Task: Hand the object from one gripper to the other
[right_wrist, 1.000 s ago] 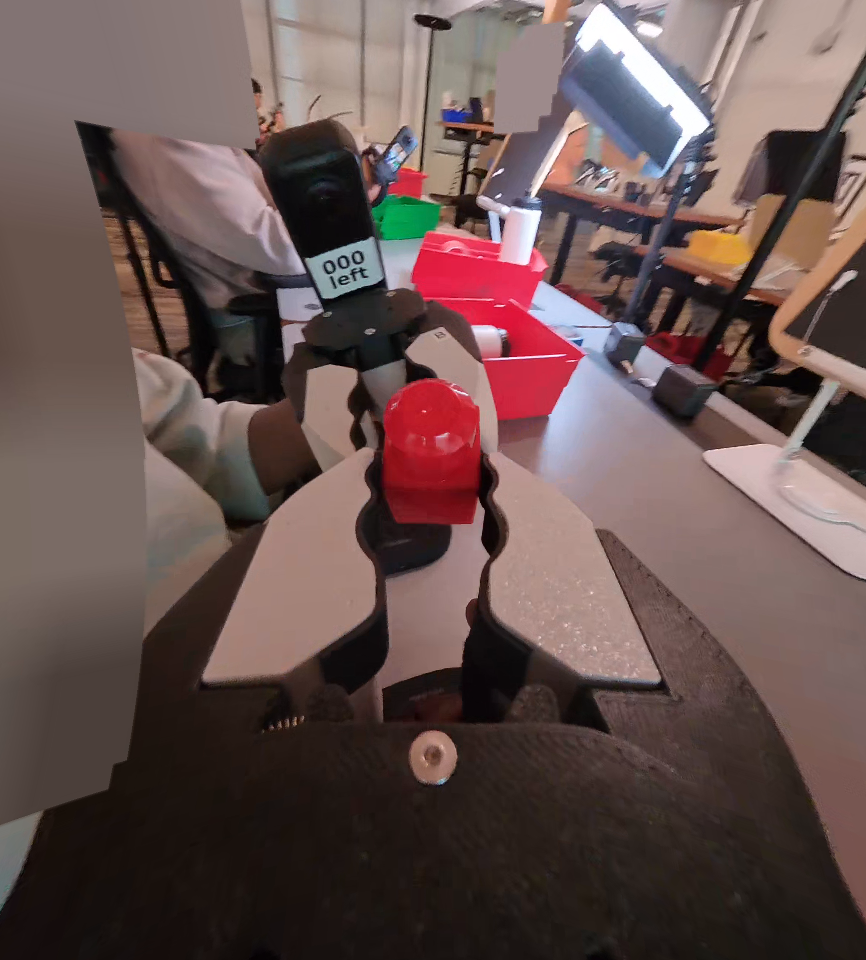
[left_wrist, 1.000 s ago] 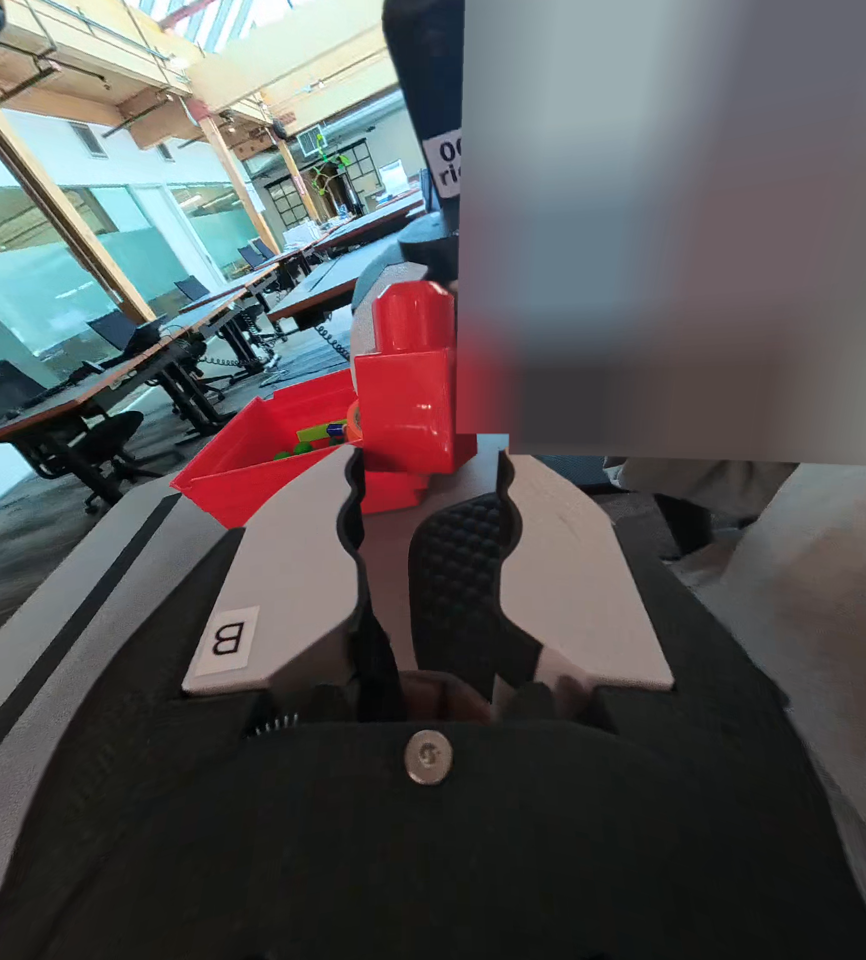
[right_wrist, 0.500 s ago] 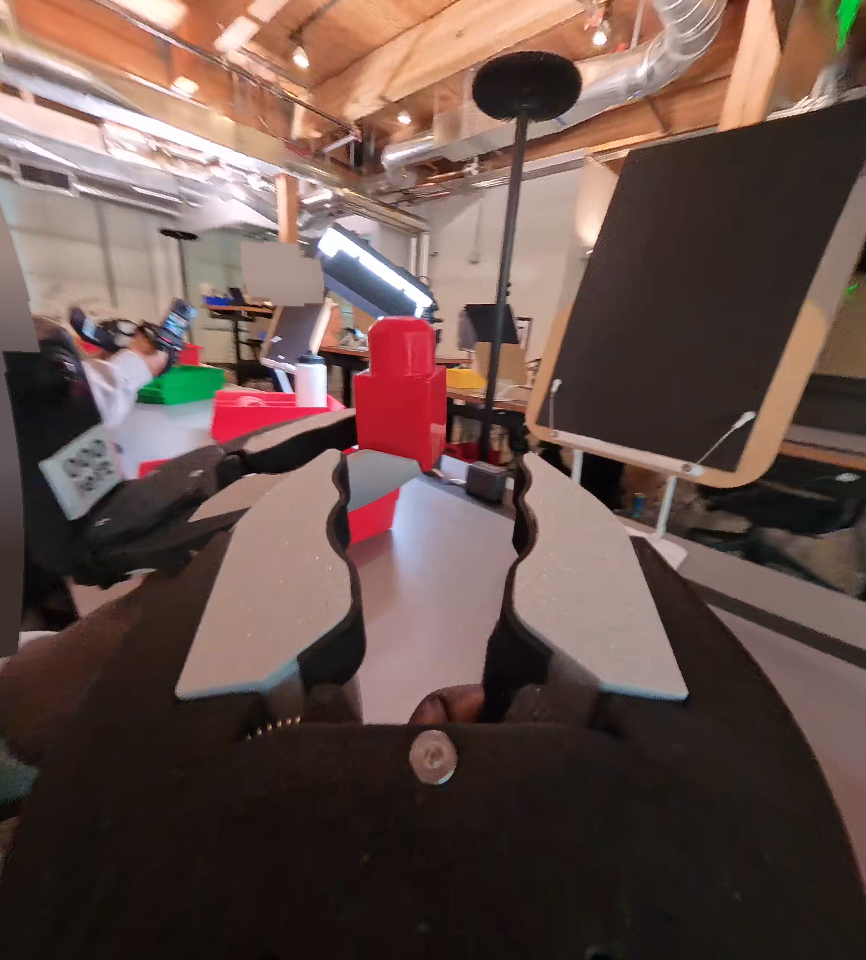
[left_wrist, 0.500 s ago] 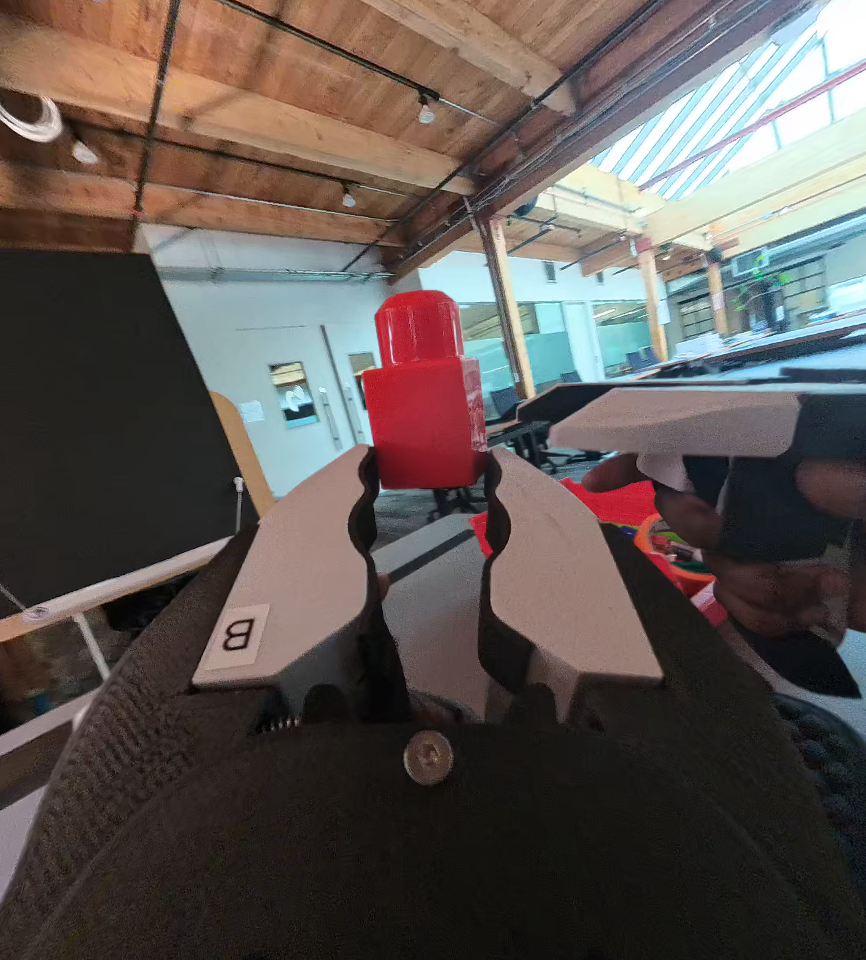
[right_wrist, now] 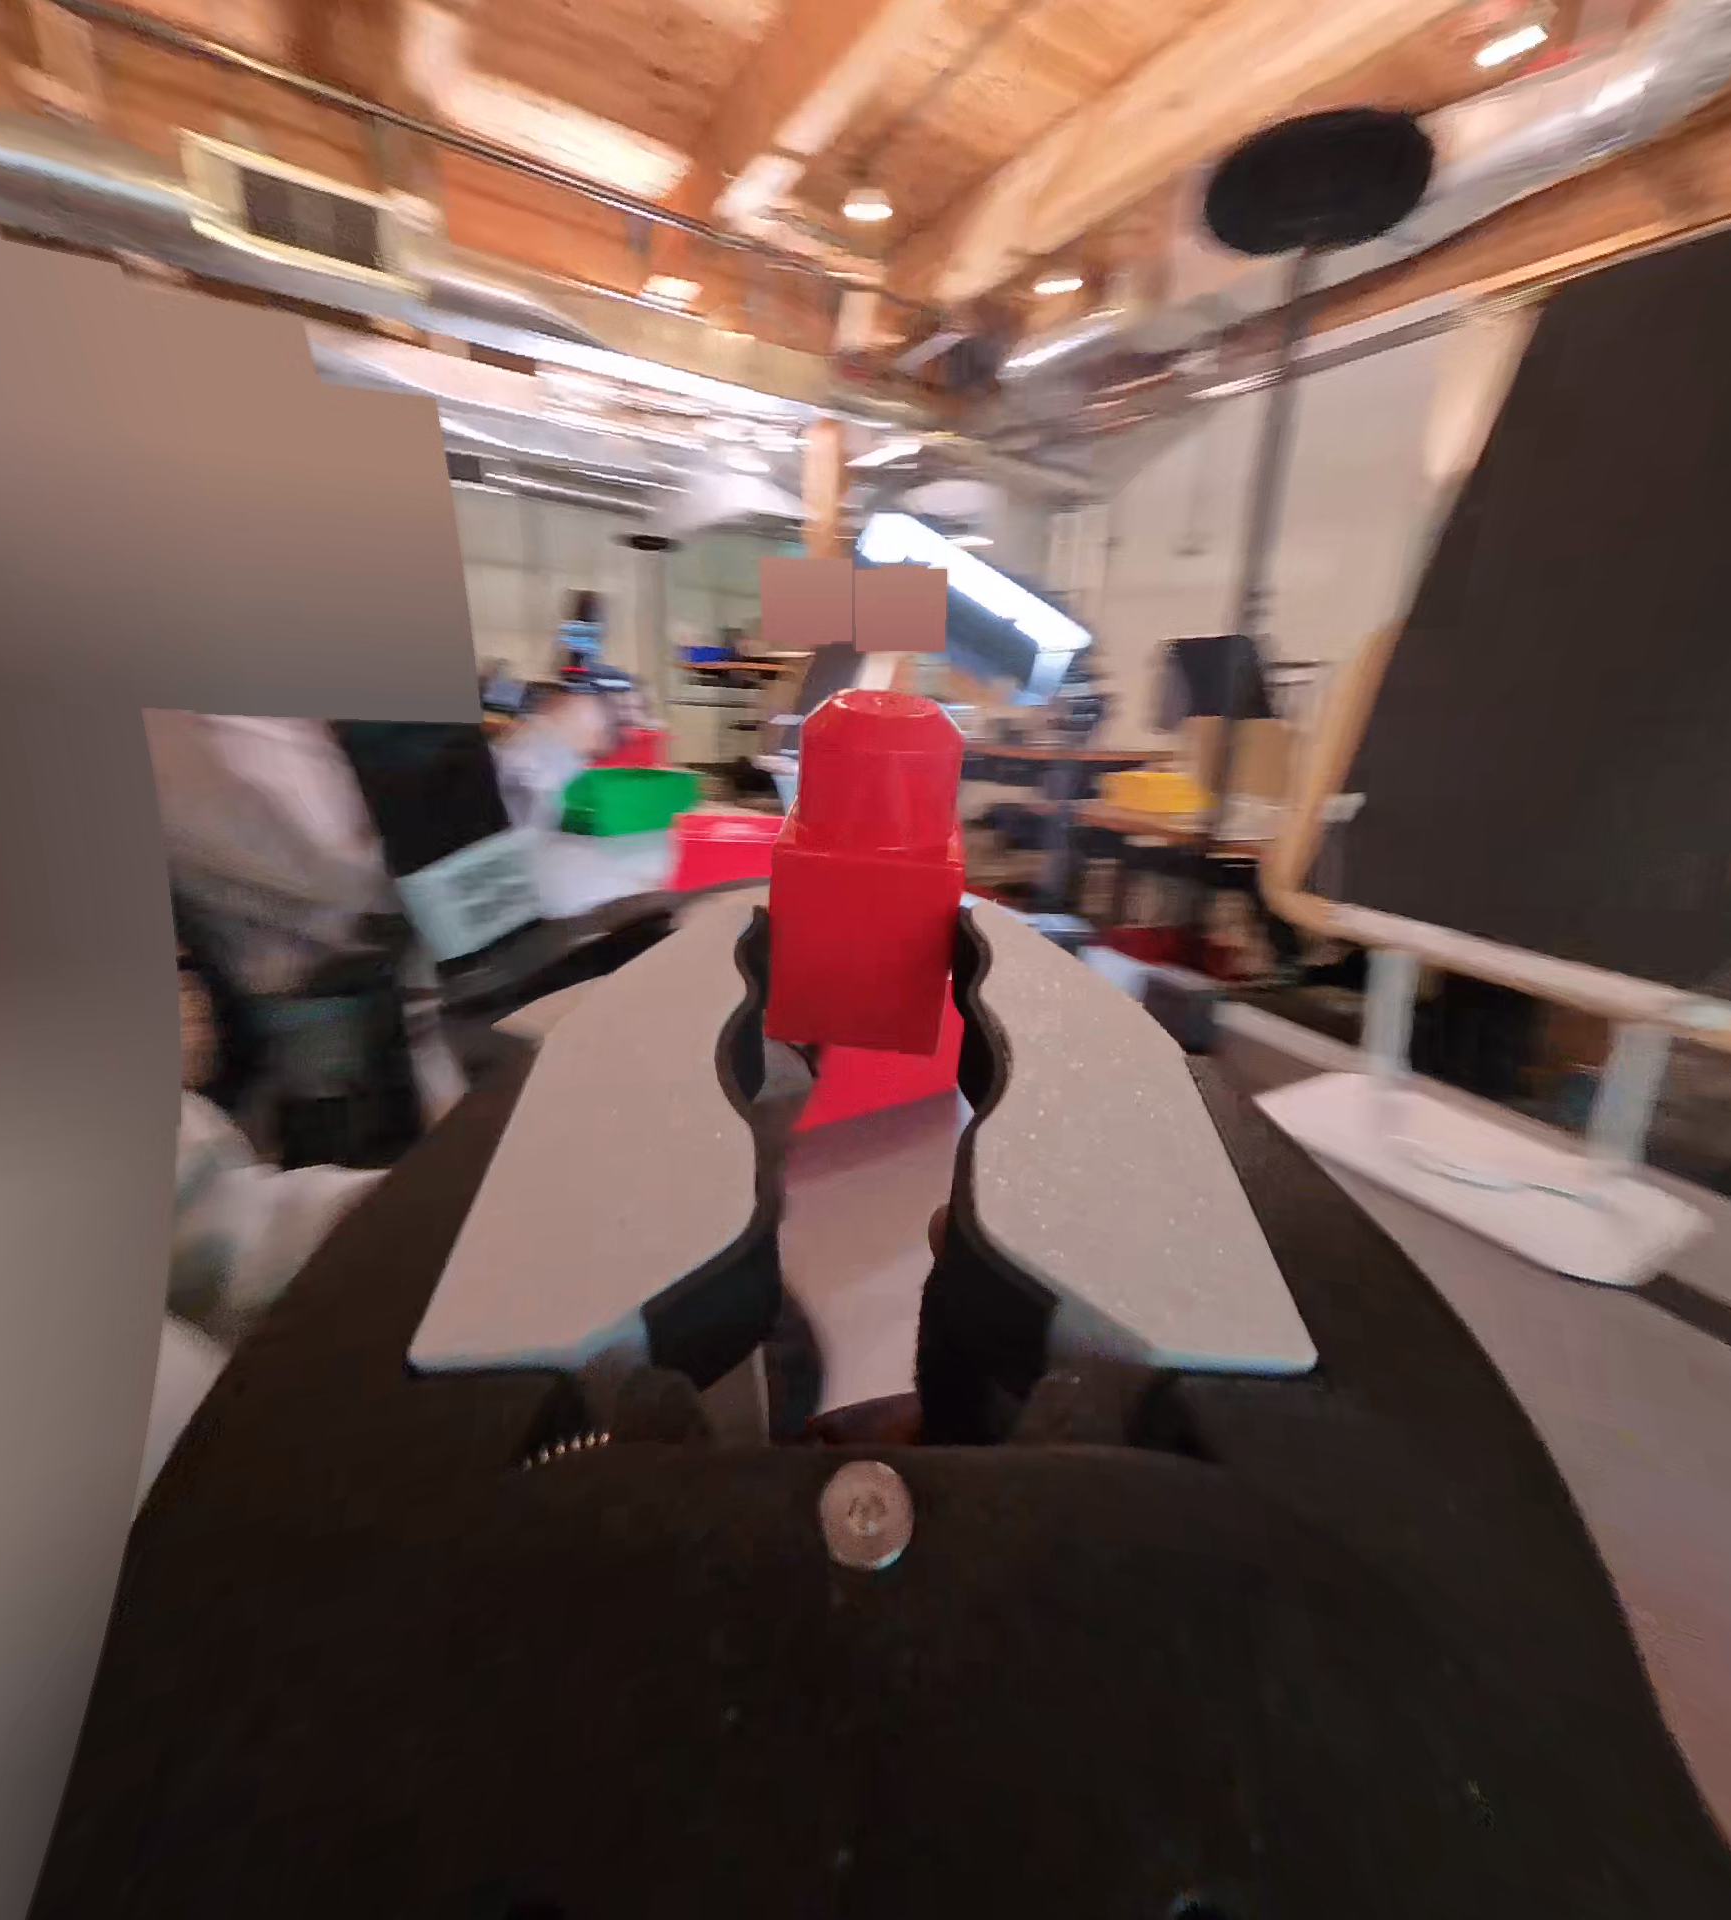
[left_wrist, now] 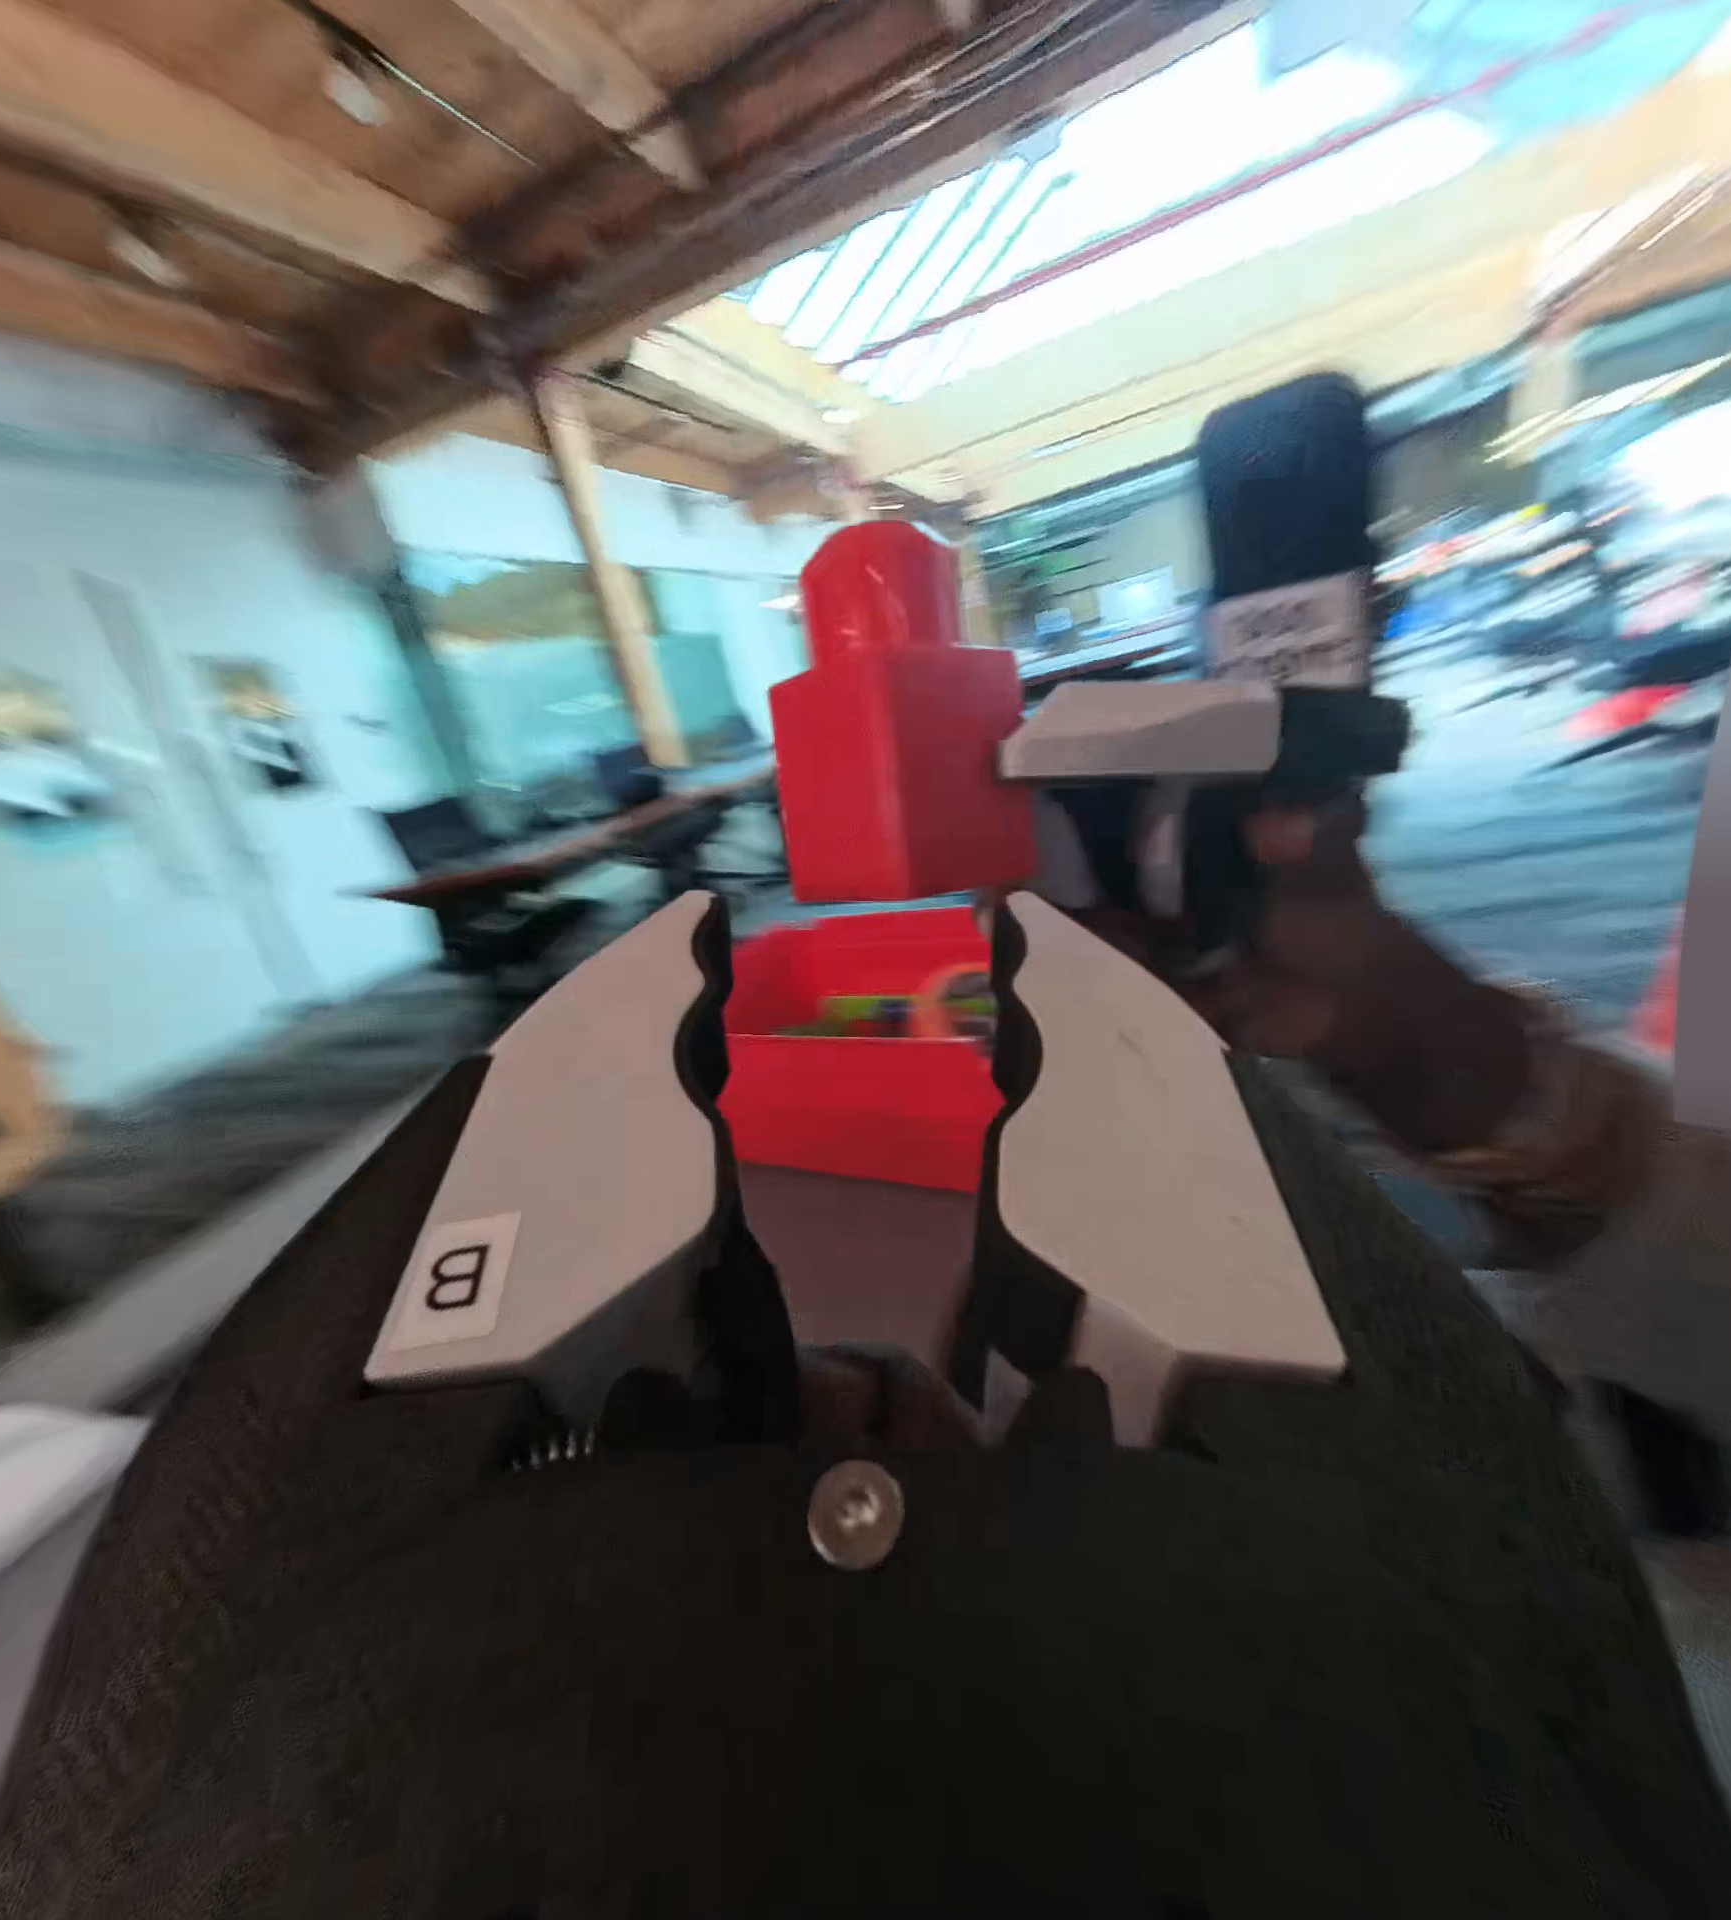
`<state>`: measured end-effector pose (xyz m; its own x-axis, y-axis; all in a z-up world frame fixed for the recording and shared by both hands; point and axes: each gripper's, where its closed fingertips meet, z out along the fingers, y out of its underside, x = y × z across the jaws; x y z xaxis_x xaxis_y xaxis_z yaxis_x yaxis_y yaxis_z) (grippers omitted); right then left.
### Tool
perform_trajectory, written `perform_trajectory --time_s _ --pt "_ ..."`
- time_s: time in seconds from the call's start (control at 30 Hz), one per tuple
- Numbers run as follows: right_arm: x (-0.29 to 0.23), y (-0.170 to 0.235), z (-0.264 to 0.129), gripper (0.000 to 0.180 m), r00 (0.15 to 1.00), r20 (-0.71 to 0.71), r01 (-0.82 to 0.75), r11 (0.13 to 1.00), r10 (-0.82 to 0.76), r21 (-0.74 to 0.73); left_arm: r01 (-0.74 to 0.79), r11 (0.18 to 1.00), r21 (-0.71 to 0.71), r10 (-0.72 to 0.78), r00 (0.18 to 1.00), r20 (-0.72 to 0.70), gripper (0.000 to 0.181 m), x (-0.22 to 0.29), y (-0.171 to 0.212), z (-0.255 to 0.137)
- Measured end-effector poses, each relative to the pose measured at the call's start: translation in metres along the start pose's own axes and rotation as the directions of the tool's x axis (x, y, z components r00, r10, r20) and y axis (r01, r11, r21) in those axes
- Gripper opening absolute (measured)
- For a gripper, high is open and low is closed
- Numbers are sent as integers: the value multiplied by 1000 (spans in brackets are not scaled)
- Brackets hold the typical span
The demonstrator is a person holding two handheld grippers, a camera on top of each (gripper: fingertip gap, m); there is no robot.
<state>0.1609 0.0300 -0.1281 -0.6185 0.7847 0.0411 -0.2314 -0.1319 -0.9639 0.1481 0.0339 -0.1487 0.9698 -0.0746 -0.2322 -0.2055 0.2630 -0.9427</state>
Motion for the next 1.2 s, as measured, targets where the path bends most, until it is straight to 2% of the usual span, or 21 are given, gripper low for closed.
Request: perform_trajectory --time_s 0.07,0.13,0.2,0.27,0.4,0.5,0.57,0.6,0.67,0.7,0.77,0.87,0.93,0.97,1.0,1.07,1.13,1.2 --pt "-9 -4 -6 33 980 154 -123 992 122 -4 231 972 -41 -235 955 -179 53 7 -2 -6" --pt "-13 -2 -10 33 954 245 -177 984 176 -18 357 929 -99 -369 869 -330 54 21 -4 -11" --pt "-17 3 -9 33 939 288 -184 982 188 -43 406 902 -145 -428 809 -402 54 32 -3 -13" --pt "-22 8 -8 34 931 314 -174 982 188 -73 425 888 -177 -459 778 -429 46 40 -1 -12" --pt "-27 14 -5 34 939 307 -127 986 153 -104 446 884 -143 -462 780 -423 37 39 -4 -11" --pt "-14 10 0 33 972 196 -122 990 133 -68 399 916 -50 -393 863 -317 37 23 -6 -7" --pt "5 5 2 43 995 23 -93 995 94 -20 286 957 55 -281 956 -82 37 -6 -5 -3" --pt "12 4 3 49 996 -56 -71 997 71 -15 195 976 97 -201 978 63 37 -21 -4 -4" --pt "15 4 6 58 987 -156 -28 1000 26 -11 1 996 86 -26 956 292 37 -36 -2 -8" --pt "15 5 7 59 981 -195 -6 1000 3 -12 -81 995 64 53 932 358 37 -38 -1 -8" --pt "15 8 11 59 964 -260 49 998 -54 -29 -168 985 26 143 902 407 37 -33 0 -6" --pt "15 15 14 58 951 -293 84 995 -98 -59 -201 979 -23 193 895 402 37 -24 8 1" --pt "15 16 15 49 950 -293 94 994 -108 -60 -220 975 -32 215 899 382 37 -18 11 4" --pt "15 17 14 36 950 -289 106 992 -121 -66 -222 974 -36 219 905 365 37 -15 12 6" --pt "15 16 14 34 952 -276 121 990 -135 -68 -223 974 -42 224 912 344 40 -14 13 7" --pt "12 13 11 34 965 -203 151 985 -164 -79 -178 982 -58 186 964 192 47 -2 18 12" --pt "2 10 5 34 993 -50 100 992 -104 -74 -13 996 -86 12 1000 -9 54 12 22 11" --pt "-11 7 -2 34 992 121 -28 996 38 -82 165 980 -112 -186 961 -206 57 26 19 4"
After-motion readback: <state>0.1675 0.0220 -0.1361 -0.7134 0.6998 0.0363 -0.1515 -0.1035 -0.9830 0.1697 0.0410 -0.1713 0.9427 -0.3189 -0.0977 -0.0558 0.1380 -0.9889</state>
